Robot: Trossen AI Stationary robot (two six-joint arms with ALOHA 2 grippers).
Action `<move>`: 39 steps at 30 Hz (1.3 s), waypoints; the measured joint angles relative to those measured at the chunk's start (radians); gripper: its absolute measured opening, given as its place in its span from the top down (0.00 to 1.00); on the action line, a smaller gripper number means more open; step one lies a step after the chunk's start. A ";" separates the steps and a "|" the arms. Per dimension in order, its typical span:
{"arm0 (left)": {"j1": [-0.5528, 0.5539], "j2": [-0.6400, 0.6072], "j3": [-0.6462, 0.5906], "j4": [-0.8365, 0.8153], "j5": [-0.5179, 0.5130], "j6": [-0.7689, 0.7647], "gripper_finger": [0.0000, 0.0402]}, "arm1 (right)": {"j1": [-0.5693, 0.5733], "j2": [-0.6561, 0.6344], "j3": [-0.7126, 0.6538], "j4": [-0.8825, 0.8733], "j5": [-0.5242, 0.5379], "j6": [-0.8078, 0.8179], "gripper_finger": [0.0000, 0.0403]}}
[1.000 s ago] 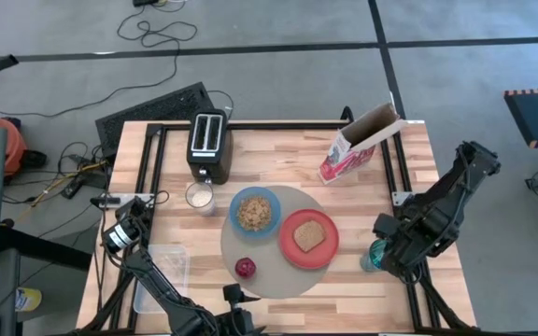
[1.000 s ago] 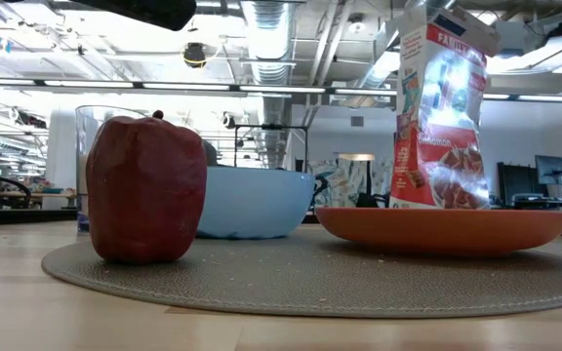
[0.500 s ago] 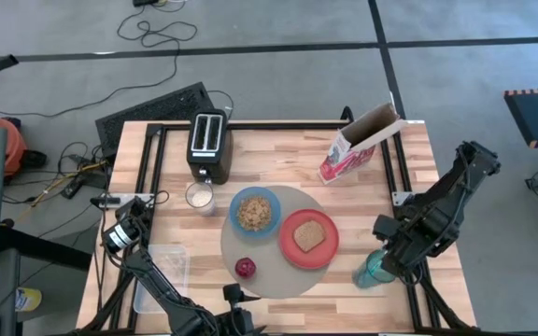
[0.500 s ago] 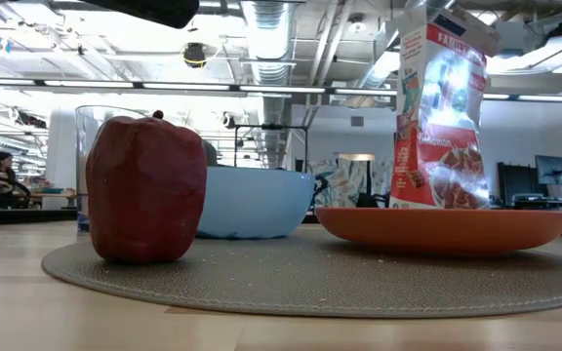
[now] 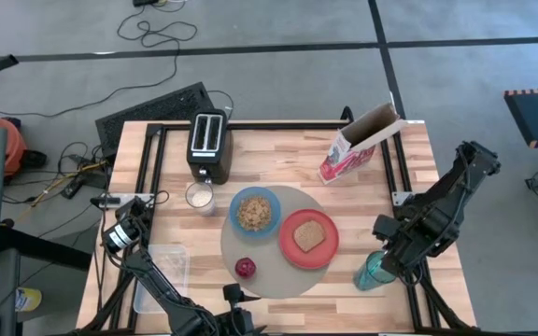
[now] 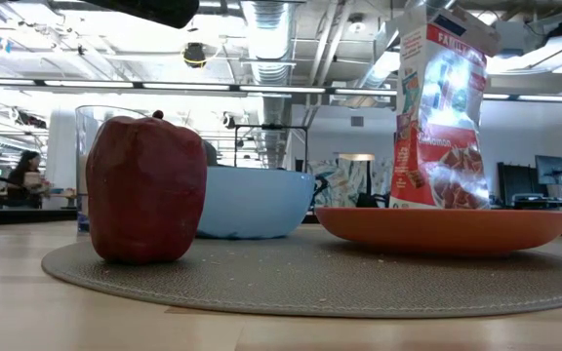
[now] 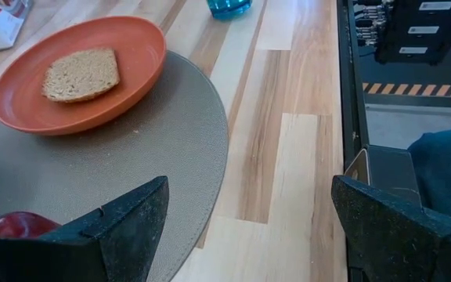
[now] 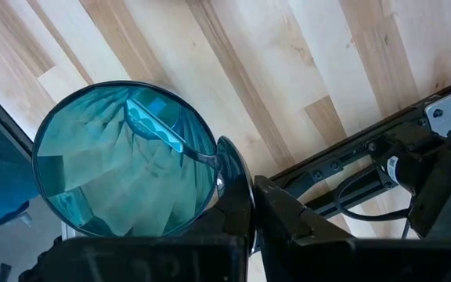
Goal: Arrange a breakfast setting
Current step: Put the blue spoon on the gray placemat to the left of the blue bowl
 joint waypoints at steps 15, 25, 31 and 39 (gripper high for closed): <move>0.000 0.000 0.000 0.023 -0.001 0.029 0.15 | 0.000 0.005 0.000 0.018 0.000 0.008 0.91; 0.000 0.000 0.000 0.024 0.000 0.037 0.15 | 0.000 0.013 0.000 0.089 0.001 0.020 0.91; 0.000 0.000 0.000 0.024 0.000 0.037 0.15 | -0.001 0.065 0.001 0.078 0.000 -0.005 0.91; 0.000 0.000 0.000 0.024 0.000 0.037 0.15 | -0.009 0.083 0.011 0.059 -0.003 -0.034 0.91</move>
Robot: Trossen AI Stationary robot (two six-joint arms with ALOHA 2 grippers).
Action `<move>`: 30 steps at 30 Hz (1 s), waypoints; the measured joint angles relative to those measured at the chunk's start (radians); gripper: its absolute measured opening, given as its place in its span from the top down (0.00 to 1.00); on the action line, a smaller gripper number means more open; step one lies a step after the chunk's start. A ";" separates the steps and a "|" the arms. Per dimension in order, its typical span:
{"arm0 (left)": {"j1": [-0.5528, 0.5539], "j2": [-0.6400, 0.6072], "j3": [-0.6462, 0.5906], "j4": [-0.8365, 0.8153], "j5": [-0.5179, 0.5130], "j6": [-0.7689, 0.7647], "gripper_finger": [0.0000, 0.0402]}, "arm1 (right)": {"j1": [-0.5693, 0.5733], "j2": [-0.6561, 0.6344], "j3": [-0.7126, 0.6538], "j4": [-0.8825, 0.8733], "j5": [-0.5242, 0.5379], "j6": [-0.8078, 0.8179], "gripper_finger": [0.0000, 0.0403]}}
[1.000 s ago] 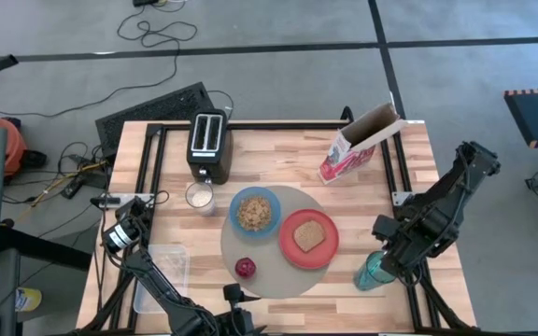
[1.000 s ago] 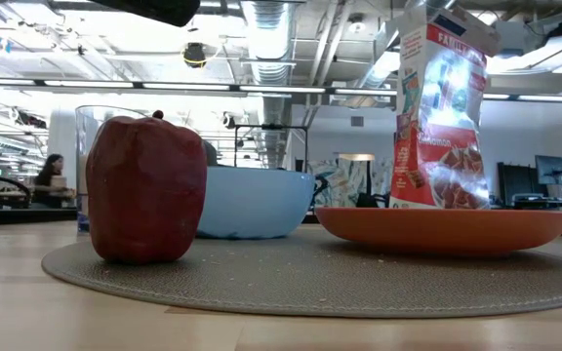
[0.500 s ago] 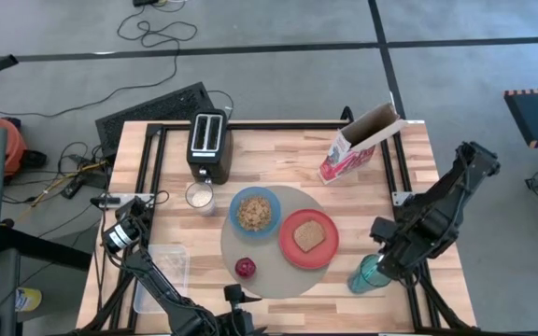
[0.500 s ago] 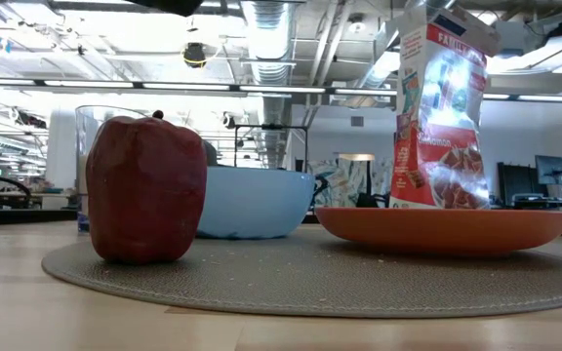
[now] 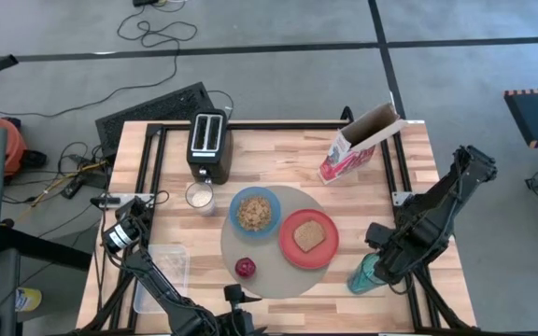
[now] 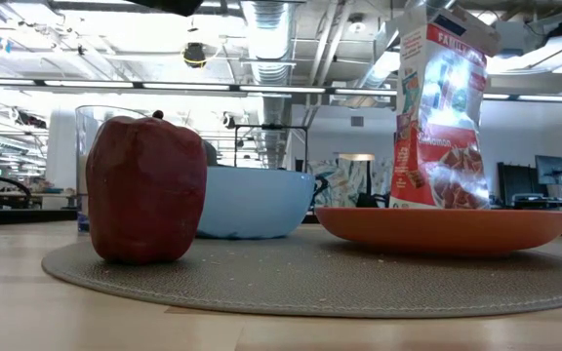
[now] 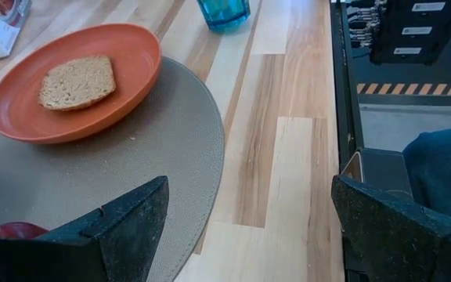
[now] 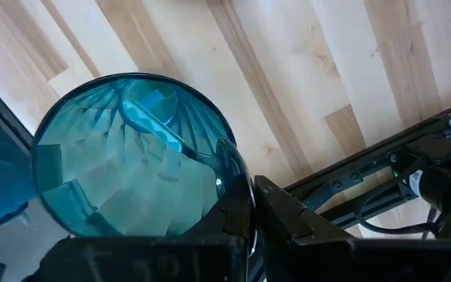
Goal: Arrange a breakfast setting
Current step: Put the blue spoon on the gray placemat to the left of the blue bowl
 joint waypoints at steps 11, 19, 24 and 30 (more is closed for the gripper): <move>0.060 0.000 0.000 0.087 -0.029 0.022 0.15 | 0.000 0.002 0.020 0.005 0.003 0.007 0.91; 0.209 0.000 0.000 0.449 0.175 0.353 0.15 | 0.001 0.002 0.020 0.030 0.004 0.007 0.91; 0.294 0.017 0.005 0.635 0.330 0.460 0.15 | 0.003 0.002 0.020 0.031 0.017 -0.003 0.91; 0.366 0.117 0.082 0.770 0.528 0.545 0.23 | 0.003 0.002 0.020 0.034 0.035 -0.026 0.91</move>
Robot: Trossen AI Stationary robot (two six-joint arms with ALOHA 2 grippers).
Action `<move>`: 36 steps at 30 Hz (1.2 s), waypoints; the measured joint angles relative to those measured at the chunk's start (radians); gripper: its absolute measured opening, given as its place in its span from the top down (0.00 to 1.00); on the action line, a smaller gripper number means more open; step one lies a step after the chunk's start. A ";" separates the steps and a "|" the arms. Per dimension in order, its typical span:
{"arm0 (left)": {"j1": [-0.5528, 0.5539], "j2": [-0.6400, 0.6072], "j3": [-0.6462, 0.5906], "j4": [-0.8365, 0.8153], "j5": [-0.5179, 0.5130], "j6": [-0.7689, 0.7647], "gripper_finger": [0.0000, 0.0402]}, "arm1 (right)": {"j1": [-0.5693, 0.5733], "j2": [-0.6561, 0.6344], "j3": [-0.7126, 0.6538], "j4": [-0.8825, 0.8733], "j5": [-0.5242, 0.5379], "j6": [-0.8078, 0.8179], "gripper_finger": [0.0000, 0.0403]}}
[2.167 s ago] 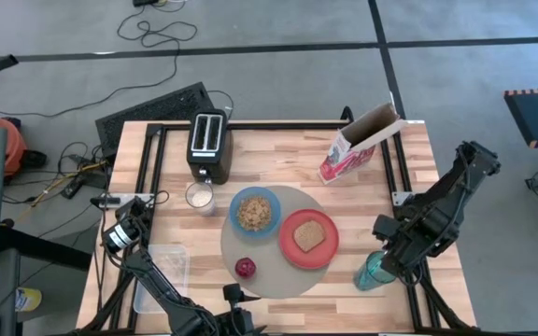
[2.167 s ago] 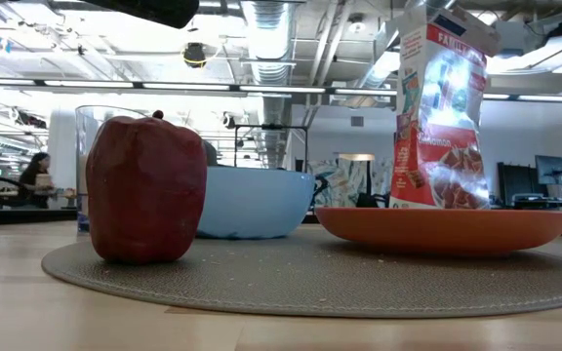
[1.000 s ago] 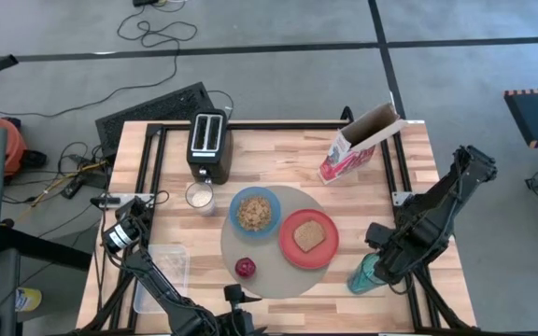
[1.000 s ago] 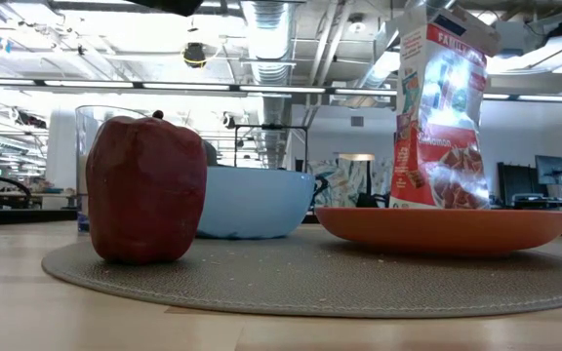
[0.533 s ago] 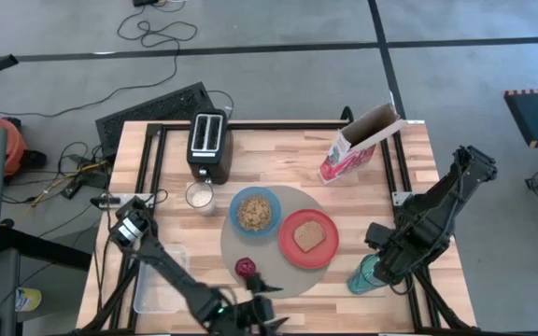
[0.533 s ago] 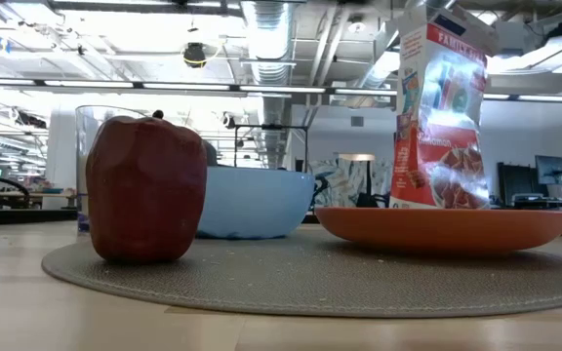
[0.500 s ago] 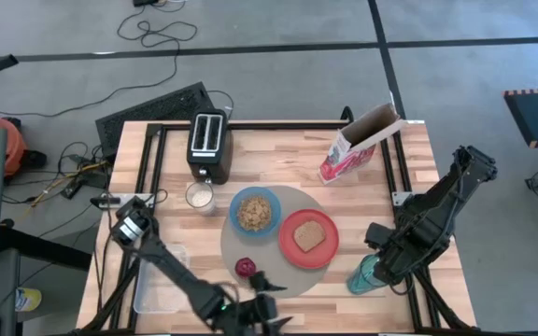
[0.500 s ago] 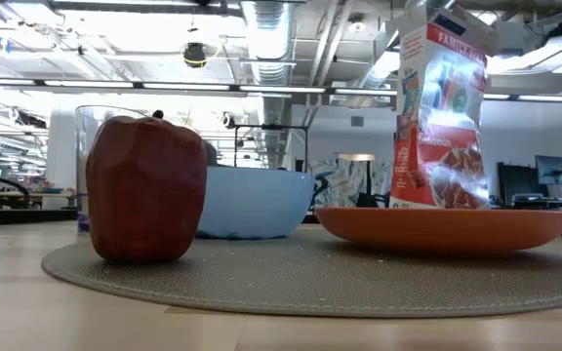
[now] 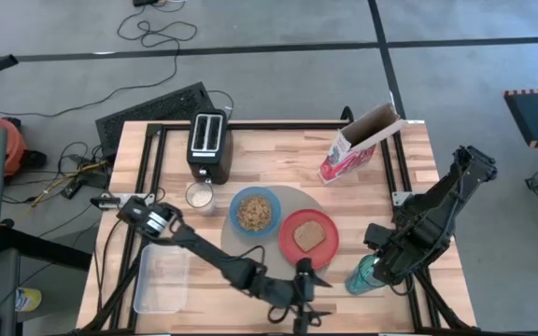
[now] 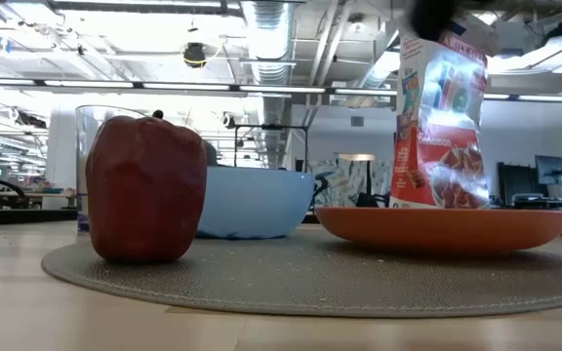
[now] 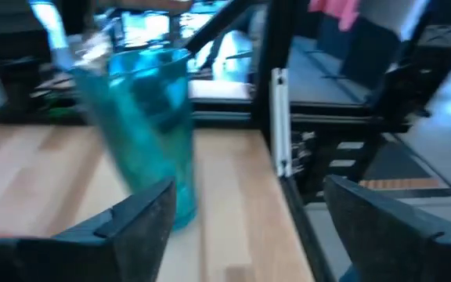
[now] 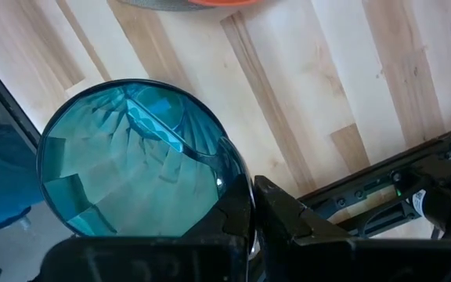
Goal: Arrange a breakfast setting
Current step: Put the blue spoon on the gray placemat to the left of the blue bowl
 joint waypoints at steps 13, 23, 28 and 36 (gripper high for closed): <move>0.098 0.404 0.536 -0.125 0.313 0.030 0.67 | 0.000 0.000 0.000 0.008 0.024 -0.012 0.91; 0.142 0.451 0.605 -0.193 0.265 0.057 0.75 | 0.000 0.000 0.000 0.042 0.023 -0.030 0.91; 0.157 0.451 0.605 -0.196 0.257 0.097 0.75 | 0.000 -0.001 0.000 0.042 0.024 -0.031 0.91; 0.179 0.456 0.605 -0.214 0.245 0.175 0.75 | 0.000 -0.002 0.000 0.013 0.029 -0.027 0.91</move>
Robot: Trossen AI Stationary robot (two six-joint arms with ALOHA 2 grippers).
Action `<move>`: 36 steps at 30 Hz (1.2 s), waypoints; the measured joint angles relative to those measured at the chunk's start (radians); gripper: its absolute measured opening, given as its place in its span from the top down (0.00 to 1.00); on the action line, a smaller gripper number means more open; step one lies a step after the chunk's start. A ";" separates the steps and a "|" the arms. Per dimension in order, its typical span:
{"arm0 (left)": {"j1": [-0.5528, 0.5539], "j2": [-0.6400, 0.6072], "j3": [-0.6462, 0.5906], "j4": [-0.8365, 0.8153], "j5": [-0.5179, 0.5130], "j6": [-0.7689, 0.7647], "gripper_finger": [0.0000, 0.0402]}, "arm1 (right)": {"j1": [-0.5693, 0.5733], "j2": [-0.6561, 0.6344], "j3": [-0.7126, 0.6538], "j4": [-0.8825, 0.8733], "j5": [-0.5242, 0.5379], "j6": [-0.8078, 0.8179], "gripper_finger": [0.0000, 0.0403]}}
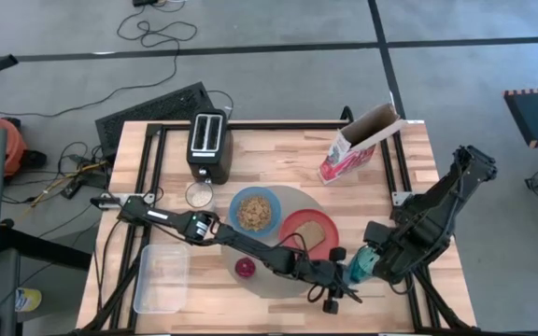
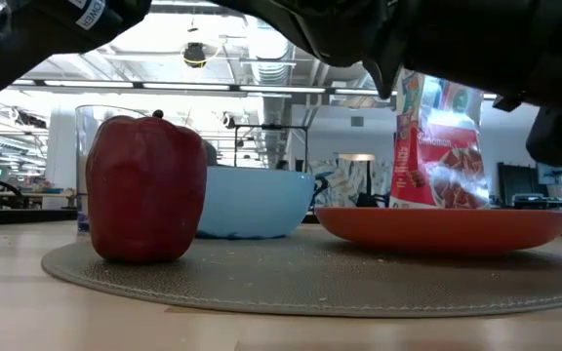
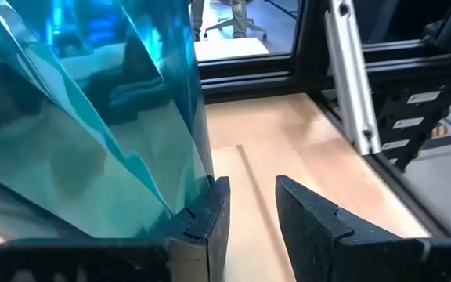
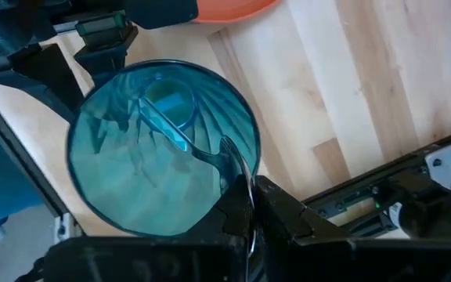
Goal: Arrange a breakfast setting
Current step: Put the blue spoon on the gray placemat to the left of the blue bowl
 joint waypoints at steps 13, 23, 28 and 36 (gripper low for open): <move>0.027 0.002 -0.001 -0.023 -0.059 0.096 0.75 | -0.003 0.001 0.000 -0.094 0.000 0.003 0.91; 0.033 0.001 -0.001 -0.037 -0.067 0.091 0.75 | -0.030 0.002 0.046 -0.108 -0.009 -0.021 0.91; 0.020 0.001 -0.001 -0.045 -0.064 0.087 0.75 | -0.049 0.002 0.085 -0.110 -0.007 -0.034 0.91; 0.000 0.001 -0.001 -0.063 -0.070 0.081 0.75 | -0.057 0.001 0.088 -0.105 -0.005 -0.054 0.91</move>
